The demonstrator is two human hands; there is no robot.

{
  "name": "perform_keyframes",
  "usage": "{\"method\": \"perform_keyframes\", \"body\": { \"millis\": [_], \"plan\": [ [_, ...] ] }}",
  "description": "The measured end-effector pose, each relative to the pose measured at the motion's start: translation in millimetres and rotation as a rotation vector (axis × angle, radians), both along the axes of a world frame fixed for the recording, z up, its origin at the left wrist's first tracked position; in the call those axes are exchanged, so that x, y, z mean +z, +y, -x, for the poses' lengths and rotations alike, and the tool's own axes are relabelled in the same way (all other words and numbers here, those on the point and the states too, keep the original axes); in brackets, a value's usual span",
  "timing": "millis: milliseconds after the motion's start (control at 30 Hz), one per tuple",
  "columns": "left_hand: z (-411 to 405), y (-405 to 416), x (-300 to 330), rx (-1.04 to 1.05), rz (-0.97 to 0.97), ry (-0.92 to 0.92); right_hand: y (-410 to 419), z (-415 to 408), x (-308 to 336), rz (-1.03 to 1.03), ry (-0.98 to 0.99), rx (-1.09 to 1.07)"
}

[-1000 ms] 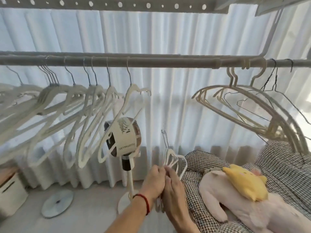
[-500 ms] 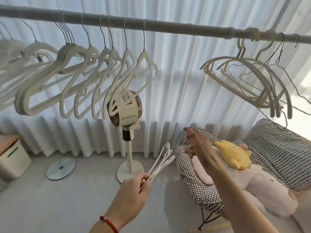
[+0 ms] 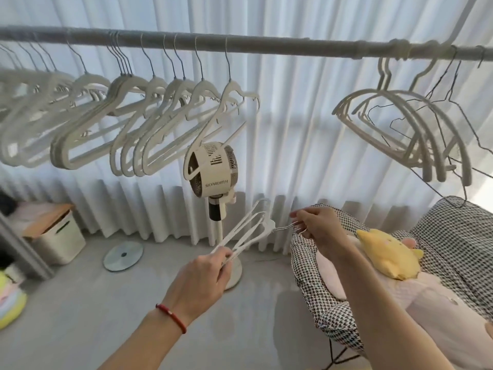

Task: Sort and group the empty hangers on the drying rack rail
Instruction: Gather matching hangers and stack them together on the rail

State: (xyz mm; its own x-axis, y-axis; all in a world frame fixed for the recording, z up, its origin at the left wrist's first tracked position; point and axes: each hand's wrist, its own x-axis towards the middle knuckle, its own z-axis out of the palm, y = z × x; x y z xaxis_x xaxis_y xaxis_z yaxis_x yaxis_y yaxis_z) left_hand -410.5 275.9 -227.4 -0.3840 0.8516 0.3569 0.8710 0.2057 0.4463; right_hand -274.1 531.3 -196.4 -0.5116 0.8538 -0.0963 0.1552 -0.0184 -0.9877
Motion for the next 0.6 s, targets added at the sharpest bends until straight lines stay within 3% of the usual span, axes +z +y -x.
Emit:
{"method": "perform_keyframes", "body": {
  "millis": [167, 333, 400, 467, 533, 600],
  "plan": [
    [4, 8, 7, -0.009, 0.011, -0.017, 9, -11, 2, 0.016, 0.037, 0.083],
    [35, 17, 34, -0.049, 0.03, -0.43, 26, -35, 7, -0.149, 0.052, 0.267],
    [50, 21, 48, -0.156, 0.086, -0.669, 29, -39, 11, -0.307, -0.069, 0.423],
    [62, 26, 65, -0.249, 0.162, -0.797, 30, -37, 18, -0.54, -0.257, 0.541],
    [71, 33, 84, -0.324, 0.235, -0.809, 32, -35, 24, -0.695, -0.391, 0.63],
    [76, 43, 101, -0.353, 0.274, -0.758, 32, -34, 30, -0.677, -0.408, 0.662]
  ]
}}
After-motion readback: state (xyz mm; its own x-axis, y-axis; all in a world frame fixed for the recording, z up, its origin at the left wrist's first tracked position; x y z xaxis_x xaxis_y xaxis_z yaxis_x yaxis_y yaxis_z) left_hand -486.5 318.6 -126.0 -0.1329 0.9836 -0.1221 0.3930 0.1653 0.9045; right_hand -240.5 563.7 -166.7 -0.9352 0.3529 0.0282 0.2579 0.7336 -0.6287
